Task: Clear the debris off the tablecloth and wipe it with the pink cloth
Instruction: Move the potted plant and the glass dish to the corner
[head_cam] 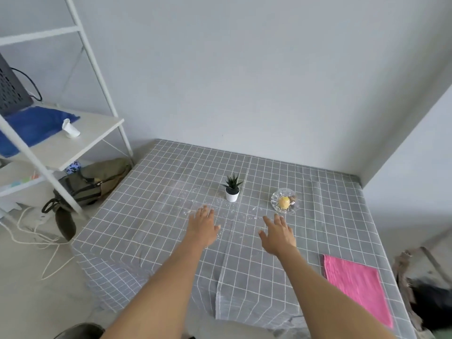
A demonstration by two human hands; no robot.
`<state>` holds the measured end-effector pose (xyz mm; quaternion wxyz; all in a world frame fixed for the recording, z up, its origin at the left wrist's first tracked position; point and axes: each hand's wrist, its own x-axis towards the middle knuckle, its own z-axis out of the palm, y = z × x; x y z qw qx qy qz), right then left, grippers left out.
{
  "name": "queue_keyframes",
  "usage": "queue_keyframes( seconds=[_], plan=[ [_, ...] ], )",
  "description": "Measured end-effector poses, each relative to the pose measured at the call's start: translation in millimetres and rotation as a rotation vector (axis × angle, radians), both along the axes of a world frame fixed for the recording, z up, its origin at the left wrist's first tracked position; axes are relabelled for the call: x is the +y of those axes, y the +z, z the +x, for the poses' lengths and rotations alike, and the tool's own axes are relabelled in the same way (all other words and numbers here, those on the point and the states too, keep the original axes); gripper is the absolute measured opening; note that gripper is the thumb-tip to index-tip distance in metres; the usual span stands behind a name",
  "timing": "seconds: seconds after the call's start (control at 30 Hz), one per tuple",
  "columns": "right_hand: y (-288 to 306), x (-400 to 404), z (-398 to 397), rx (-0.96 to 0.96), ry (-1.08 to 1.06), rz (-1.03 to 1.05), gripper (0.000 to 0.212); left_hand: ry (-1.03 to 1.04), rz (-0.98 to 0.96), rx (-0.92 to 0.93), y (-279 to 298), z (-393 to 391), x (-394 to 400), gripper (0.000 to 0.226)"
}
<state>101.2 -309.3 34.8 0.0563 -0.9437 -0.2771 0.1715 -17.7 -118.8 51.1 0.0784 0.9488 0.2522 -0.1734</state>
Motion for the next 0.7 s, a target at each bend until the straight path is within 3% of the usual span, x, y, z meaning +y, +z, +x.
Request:
queue_keyframes(
  seconds=[0.7],
  plan=[
    [-52.5,20.6,136.4,-0.024,-0.422,0.127,0.086,0.026,-0.233,-0.131,-87.9,114.4,73.3,0.079]
  ],
)
